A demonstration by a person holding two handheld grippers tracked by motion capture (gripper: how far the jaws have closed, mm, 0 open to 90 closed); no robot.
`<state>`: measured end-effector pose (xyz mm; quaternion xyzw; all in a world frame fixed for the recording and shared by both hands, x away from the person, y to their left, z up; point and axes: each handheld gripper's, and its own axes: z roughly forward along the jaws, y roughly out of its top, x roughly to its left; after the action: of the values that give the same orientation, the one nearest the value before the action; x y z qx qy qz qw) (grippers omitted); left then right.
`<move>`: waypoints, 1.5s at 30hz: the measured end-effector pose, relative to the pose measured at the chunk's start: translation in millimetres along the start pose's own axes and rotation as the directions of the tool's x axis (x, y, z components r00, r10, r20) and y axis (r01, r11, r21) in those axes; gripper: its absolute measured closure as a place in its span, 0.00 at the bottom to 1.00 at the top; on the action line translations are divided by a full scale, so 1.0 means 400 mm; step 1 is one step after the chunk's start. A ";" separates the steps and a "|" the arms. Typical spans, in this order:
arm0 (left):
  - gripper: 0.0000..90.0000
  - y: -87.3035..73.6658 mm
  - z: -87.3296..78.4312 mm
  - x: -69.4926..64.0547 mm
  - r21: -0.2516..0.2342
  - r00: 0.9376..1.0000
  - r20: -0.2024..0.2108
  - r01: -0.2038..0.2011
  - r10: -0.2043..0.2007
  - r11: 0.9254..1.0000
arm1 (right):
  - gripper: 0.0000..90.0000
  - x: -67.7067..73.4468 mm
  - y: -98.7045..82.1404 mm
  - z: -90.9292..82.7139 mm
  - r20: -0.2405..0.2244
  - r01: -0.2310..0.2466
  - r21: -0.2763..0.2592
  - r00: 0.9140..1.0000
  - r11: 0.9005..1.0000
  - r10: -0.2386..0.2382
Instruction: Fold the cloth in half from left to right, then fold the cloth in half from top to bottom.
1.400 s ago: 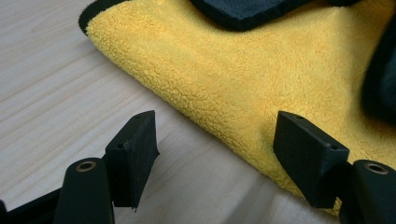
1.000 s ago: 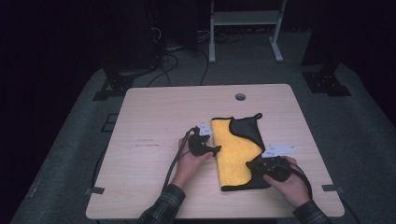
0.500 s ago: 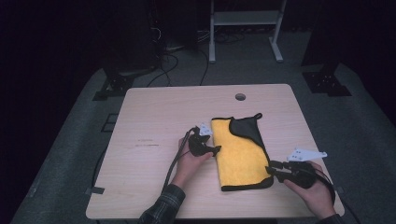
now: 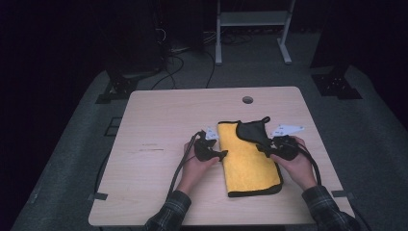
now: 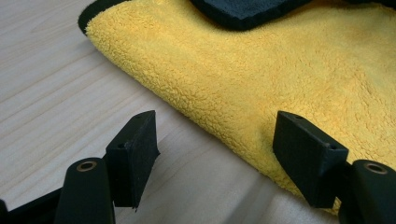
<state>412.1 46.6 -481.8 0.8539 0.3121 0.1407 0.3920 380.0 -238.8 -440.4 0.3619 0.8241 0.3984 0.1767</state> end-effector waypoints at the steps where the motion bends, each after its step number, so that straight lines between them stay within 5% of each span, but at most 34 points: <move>1: 0.33 0.000 0.000 0.000 0.000 1.000 0.000 0.000 0.000 1.000 | 0.64 -0.003 0.008 0.014 -0.004 -0.001 -0.006 1.000 1.000 0.001; 18: 0.34 0.000 0.000 0.000 0.000 1.000 0.002 -0.001 0.001 1.000 | 0.63 -0.015 0.104 0.226 -0.045 -0.002 0.068 0.999 0.998 0.005; 22: 0.34 0.000 0.000 0.000 0.000 1.000 0.001 -0.003 0.003 1.000 | 0.74 -0.015 0.107 0.252 -0.022 0.021 0.102 1.000 0.995 -0.019; 27: 0.34 0.000 0.000 0.000 0.000 1.000 0.001 -0.003 0.003 1.000 | 0.89 -0.020 0.109 0.252 0.002 0.008 0.109 1.000 0.994 -0.008; 34: 0.34 0.000 0.000 -0.001 0.000 1.000 0.000 -0.002 0.002 1.000 | 0.92 -0.027 0.117 0.234 0.019 -0.026 0.070 1.000 0.997 0.025; 45: 0.34 0.000 -0.001 -0.001 0.002 1.000 -0.001 -0.003 0.003 1.000 | 0.92 -0.118 0.126 0.177 0.075 -0.100 0.006 0.992 0.995 0.099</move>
<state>411.7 46.7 -481.6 0.8547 0.3112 0.1415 0.3907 476.0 -214.9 -444.5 0.4181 0.7998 0.3886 0.1856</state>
